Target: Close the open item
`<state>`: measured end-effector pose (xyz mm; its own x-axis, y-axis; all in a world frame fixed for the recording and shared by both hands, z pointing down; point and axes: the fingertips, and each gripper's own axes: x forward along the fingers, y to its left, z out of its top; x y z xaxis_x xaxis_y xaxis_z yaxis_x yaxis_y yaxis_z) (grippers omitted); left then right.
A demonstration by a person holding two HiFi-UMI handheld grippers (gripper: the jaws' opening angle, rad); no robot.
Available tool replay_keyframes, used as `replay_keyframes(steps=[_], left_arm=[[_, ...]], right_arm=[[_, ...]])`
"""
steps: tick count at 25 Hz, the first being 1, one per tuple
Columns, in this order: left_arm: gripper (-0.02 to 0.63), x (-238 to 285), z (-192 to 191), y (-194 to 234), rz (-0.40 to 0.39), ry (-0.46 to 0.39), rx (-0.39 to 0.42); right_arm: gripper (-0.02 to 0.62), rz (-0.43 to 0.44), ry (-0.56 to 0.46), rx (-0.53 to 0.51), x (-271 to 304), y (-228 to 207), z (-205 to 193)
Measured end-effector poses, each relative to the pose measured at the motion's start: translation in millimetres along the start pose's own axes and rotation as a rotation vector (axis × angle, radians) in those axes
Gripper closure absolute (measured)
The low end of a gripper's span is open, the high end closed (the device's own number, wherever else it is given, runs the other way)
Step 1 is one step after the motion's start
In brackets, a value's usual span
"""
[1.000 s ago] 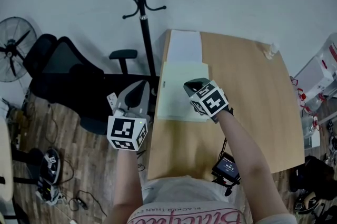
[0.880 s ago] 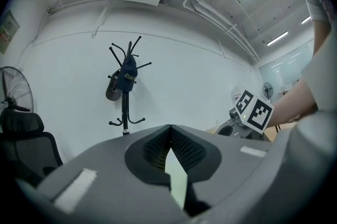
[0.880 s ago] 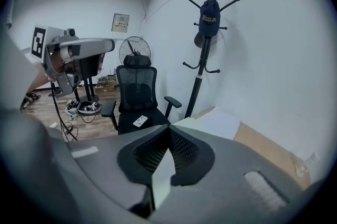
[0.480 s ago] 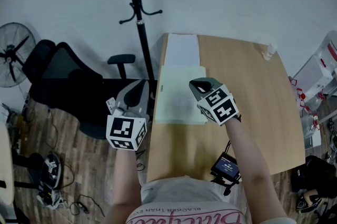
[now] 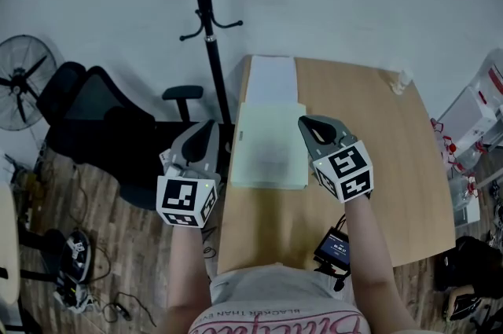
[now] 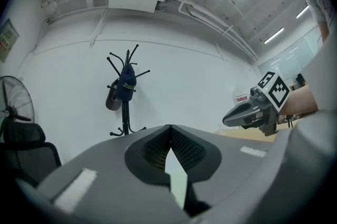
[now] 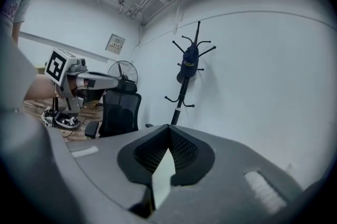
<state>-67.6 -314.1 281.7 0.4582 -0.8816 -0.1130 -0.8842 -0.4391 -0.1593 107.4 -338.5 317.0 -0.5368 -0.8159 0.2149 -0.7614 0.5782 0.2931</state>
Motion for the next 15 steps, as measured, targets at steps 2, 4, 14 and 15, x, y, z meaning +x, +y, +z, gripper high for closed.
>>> replay_keyframes(steps=[2, 4, 14, 15], left_arm=[[0.591, -2, 4, 0, 0.006, -0.01, 0.008], [0.591, -3, 8, 0, 0.008, -0.022, 0.01], [0.591, -9, 26, -6, 0.0, -0.066, 0.033], [0.591, -10, 28, -6, 0.0, -0.069, 0.034]], right_arm=[[0.595, -0.035, -0.025, -0.001, -11, -4, 4], [0.595, -0.064, -0.047, 0.005, -21, -7, 9], [0.595, -0.193, -0.142, -0.019, -70, -16, 40], [0.595, -0.21, -0.144, -0.032, -75, -16, 41]])
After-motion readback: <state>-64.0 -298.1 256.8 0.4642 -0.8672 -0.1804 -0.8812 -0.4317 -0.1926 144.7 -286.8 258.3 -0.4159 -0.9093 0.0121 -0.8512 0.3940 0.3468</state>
